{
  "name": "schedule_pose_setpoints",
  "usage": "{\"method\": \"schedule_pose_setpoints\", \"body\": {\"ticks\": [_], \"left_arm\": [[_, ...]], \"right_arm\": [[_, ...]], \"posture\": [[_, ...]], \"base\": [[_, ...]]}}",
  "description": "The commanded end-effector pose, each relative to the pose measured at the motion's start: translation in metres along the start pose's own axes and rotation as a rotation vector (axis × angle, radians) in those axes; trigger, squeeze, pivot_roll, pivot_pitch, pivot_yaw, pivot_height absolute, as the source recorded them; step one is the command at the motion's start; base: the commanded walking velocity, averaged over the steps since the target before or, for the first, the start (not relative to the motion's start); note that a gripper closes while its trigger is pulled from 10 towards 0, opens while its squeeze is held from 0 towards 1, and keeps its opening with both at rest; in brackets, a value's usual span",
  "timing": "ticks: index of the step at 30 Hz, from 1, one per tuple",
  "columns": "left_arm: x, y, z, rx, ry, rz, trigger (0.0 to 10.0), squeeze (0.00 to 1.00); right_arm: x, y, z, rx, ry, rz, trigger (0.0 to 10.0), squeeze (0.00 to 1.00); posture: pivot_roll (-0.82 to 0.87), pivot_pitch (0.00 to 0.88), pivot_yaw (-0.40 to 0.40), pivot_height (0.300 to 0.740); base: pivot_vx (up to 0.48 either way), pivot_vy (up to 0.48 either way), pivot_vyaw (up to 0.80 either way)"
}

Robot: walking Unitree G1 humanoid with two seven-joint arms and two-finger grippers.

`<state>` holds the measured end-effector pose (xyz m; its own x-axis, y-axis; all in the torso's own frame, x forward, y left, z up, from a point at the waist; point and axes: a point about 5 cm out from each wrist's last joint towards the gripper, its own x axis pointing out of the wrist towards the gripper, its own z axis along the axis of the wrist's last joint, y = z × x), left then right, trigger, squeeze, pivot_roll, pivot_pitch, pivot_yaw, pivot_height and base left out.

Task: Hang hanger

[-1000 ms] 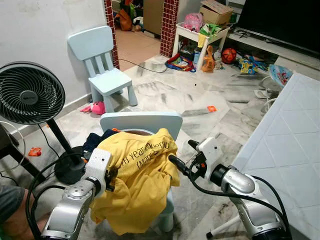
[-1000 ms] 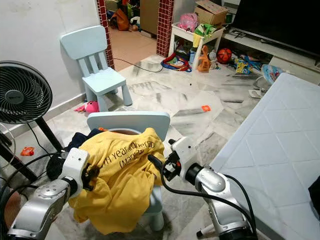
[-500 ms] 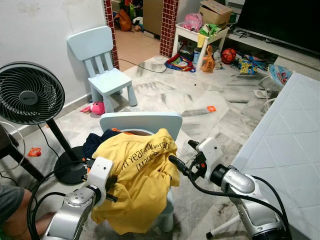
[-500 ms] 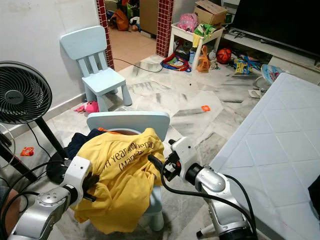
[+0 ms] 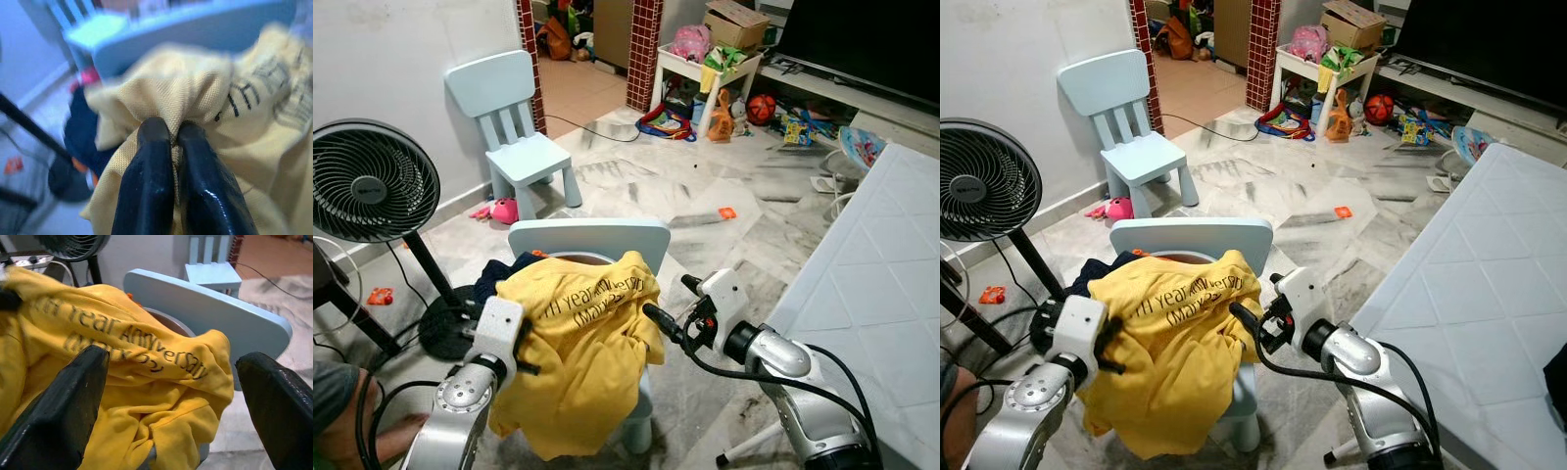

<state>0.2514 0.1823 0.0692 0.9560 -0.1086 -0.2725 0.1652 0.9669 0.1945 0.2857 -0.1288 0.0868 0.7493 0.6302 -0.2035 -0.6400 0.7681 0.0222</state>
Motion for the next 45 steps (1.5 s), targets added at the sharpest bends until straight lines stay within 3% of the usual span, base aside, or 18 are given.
{"method": "schedule_pose_setpoints", "body": {"ticks": [1, 4, 8, 11, 12, 13, 15, 17, 19, 20, 28, 33, 36, 38, 45], "left_arm": [[-0.004, 0.001, 0.01, 0.015, -0.091, 0.014, 0.0, 0.0], [-0.01, 0.001, 0.012, 0.076, -0.137, 0.022, 0.0, 0.0], [-0.021, -0.015, 0.003, 0.179, -0.128, -0.125, 0.0, 0.0], [-0.033, -0.023, -0.016, 0.233, 0.008, -0.239, 0.0, 0.0], [-0.037, -0.022, -0.023, 0.231, 0.073, -0.257, 1.8, 0.0], [-0.037, -0.022, -0.023, 0.231, 0.073, -0.257, 1.8, 0.0], [-0.043, -0.021, -0.029, 0.23, 0.12, -0.271, 8.5, 0.0], [-0.045, -0.019, -0.03, 0.187, 0.145, -0.252, 10.0, 0.0], [-0.047, -0.018, -0.031, 0.139, 0.167, -0.229, 10.0, 0.0], [-0.048, -0.016, -0.032, 0.109, 0.174, -0.211, 10.0, 1.0], [-0.052, -0.009, -0.032, 0.086, 0.231, -0.124, 10.0, 1.0], [-0.053, -0.01, -0.023, 0.088, 0.244, -0.135, 10.0, 1.0], [-0.052, -0.008, -0.013, 0.097, 0.21, -0.131, 10.0, 1.0], [-0.045, -0.004, 0.007, 0.088, 0.082, -0.078, 10.0, 1.0], [-0.031, 0.01, 0.028, 0.061, 0.006, 0.012, 10.0, 1.0]], "right_arm": [[0.0, -0.007, 0.001, 0.031, 0.0, -0.04, 10.0, 0.0], [0.002, -0.01, 0.003, 0.055, -0.007, -0.057, 10.0, 0.0], [0.007, -0.013, 0.004, 0.105, -0.009, -0.092, 10.0, 0.0], [0.008, -0.013, 0.002, 0.135, 0.004, -0.099, 10.0, 0.0], [0.008, -0.013, 0.001, 0.138, 0.013, -0.096, 10.0, 0.0], [0.008, -0.013, 0.001, 0.138, 0.013, -0.096, 10.0, 0.0], [0.008, -0.012, 0.0, 0.14, 0.019, -0.087, 10.0, 0.0], [0.009, -0.011, -0.001, 0.139, 0.023, -0.077, 10.0, 0.0], [0.009, -0.011, -0.002, 0.137, 0.03, -0.072, 10.0, 0.0], [0.01, -0.01, -0.002, 0.136, 0.03, -0.065, 10.0, 0.0], [0.009, -0.008, -0.005, 0.125, 0.044, -0.051, 10.0, 0.0], [0.009, -0.009, -0.006, 0.12, 0.05, -0.044, 10.0, 0.0], [0.009, -0.009, -0.006, 0.12, 0.05, -0.043, 10.0, 0.0], [0.009, -0.009, -0.007, 0.12, 0.051, -0.042, 10.0, 0.0], [0.009, -0.008, -0.007, 0.11, 0.051, -0.036, 10.0, 0.0]], "posture": [[-0.06, 0.032, -0.066, 0.74], [-0.05, 0.021, -0.063, 0.74], [-0.04, 0.01, -0.055, 0.74], [-0.03, 0.007, -0.05, 0.74], [-0.03, 0.007, -0.05, 0.74], [-0.03, 0.007, -0.05, 0.74], [-0.02, 0.003, -0.048, 0.74], [-0.02, 0.003, -0.048, 0.74], [-0.02, 0.0, -0.046, 0.74], [-0.02, 0.0, -0.046, 0.74], [-0.02, 0.0, -0.049, 0.74], [-0.02, 0.0, -0.048, 0.74], [-0.02, 0.0, -0.048, 0.74], [-0.02, 0.0, -0.046, 0.74], [-0.02, 0.0, -0.05, 0.74]], "base": [[0.0, 0.0, 0.0], [0.0, 0.0, 0.0], [0.0, 0.0, 0.0], [0.0, 0.0, 0.0], [0.0, 0.0, 0.0], [0.0, 0.0, 0.0], [0.0, 0.0, 0.0], [0.0, 0.0, 0.0], [0.0, 0.0, 0.0], [0.0, 0.0, 0.0], [0.0, 0.0, 0.0], [0.0, 0.0, 0.0], [0.0, 0.0, 0.0], [0.0, 0.0, 0.0], [0.0, 0.0, 0.0]]}}
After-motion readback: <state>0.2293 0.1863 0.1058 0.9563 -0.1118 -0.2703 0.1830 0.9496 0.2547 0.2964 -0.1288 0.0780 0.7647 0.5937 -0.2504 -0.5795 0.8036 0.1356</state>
